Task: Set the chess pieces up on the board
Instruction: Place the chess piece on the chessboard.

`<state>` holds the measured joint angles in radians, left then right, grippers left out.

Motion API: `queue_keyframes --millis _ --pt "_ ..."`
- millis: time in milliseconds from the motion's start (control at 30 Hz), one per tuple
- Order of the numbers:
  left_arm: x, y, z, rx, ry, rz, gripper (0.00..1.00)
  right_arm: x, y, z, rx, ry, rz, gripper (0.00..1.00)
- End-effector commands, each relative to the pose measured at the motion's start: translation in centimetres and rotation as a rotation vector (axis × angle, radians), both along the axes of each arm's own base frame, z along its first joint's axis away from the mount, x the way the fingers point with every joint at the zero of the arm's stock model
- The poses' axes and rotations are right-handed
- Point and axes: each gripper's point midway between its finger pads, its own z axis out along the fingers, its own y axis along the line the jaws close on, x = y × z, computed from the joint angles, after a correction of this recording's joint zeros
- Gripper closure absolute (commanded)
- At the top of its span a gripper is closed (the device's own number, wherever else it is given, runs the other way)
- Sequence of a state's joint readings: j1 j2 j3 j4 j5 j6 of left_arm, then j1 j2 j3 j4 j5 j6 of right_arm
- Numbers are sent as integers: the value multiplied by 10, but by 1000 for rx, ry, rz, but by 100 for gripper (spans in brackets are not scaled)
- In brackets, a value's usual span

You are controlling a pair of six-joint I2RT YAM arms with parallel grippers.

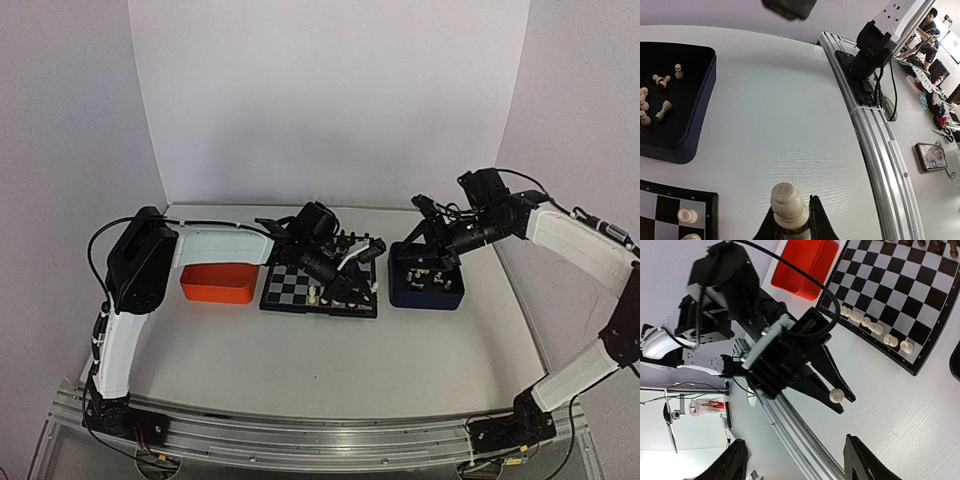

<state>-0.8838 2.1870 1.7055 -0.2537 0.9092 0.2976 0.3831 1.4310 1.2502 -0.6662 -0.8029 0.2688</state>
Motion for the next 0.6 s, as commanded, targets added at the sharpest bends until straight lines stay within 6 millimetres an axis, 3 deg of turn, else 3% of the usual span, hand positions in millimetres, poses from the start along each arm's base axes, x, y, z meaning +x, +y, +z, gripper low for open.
queue_keyframes --millis 0,233,567 --pt "1 0 50 -76 -120 -24 100 0 12 -9 -41 81 19 39" --pt "6 -4 56 -83 -125 -3 100 3 27 -33 -124 82 38 43" --pt "6 -8 64 -115 -115 -5 100 19 29 -53 -224 16 -33 55"
